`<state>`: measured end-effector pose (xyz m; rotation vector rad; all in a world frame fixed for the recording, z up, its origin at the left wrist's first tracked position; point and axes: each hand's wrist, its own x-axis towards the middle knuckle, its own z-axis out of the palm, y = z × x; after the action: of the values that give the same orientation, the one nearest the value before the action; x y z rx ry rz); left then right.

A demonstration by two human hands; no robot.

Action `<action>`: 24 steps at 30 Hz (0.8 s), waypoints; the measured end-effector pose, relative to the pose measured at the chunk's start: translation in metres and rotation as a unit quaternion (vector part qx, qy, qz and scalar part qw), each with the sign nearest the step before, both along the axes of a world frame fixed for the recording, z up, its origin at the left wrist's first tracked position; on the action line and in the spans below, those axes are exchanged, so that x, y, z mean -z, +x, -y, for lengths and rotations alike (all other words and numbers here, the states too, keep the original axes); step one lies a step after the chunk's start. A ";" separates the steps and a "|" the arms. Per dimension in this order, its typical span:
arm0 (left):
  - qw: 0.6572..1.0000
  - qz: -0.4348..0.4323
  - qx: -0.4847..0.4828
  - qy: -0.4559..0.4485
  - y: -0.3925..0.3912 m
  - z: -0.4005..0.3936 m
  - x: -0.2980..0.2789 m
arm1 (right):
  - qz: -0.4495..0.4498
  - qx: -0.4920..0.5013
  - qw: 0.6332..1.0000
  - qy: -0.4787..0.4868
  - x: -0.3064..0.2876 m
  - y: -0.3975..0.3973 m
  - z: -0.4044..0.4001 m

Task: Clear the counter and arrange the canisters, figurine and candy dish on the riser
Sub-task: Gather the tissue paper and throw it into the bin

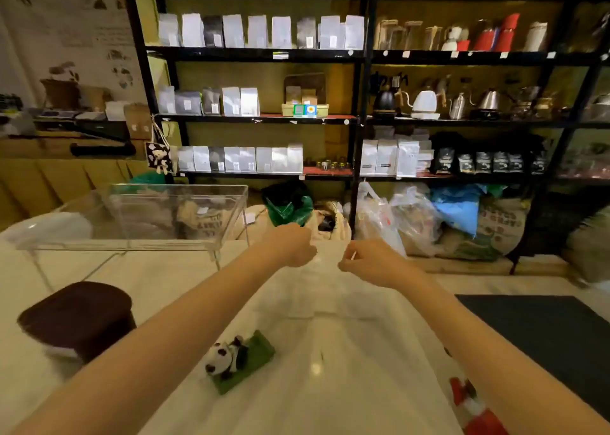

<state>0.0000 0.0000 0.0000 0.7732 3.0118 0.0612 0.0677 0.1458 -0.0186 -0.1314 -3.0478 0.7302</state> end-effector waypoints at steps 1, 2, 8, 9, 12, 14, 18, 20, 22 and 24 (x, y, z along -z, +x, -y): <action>0.999 0.026 -0.006 -0.025 0.001 -0.001 0.006 | 0.015 0.002 1.000 0.009 0.007 0.001 -0.001; 0.998 0.043 -0.006 -0.033 -0.001 -0.002 0.013 | 0.019 0.004 1.000 0.022 0.012 0.000 -0.003; 0.987 0.140 -0.029 -0.071 -0.003 0.012 0.044 | 0.015 0.000 1.000 0.019 0.045 -0.001 0.000; 0.986 0.147 -0.031 -0.071 -0.004 0.015 0.049 | 0.016 -0.001 1.000 0.024 0.049 -0.002 0.002; 0.988 0.142 -0.023 -0.055 -0.003 0.020 0.057 | 0.001 -0.003 0.999 0.050 0.057 -0.002 0.010; 0.991 0.128 -0.016 -0.039 -0.003 0.022 0.058 | -0.012 -0.010 0.998 0.068 0.060 -0.002 0.012; 0.994 0.110 -0.009 -0.009 0.000 0.027 0.060 | -0.024 -0.018 0.997 0.068 0.062 0.001 0.012; 0.995 0.101 -0.004 0.005 0.004 0.030 0.060 | -0.036 -0.011 0.998 0.050 0.063 0.002 0.012; 0.996 0.090 -0.002 0.012 0.009 0.031 0.059 | -0.042 -0.006 0.999 0.033 0.064 0.005 0.011; 0.996 0.082 -0.008 0.022 0.015 0.031 0.057 | -0.052 -0.003 0.999 0.012 0.064 0.010 0.010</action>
<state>0.0149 -0.0310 -0.0570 0.7092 2.8699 0.1833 0.0781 0.1359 -0.0822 -0.0825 -2.9589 0.6771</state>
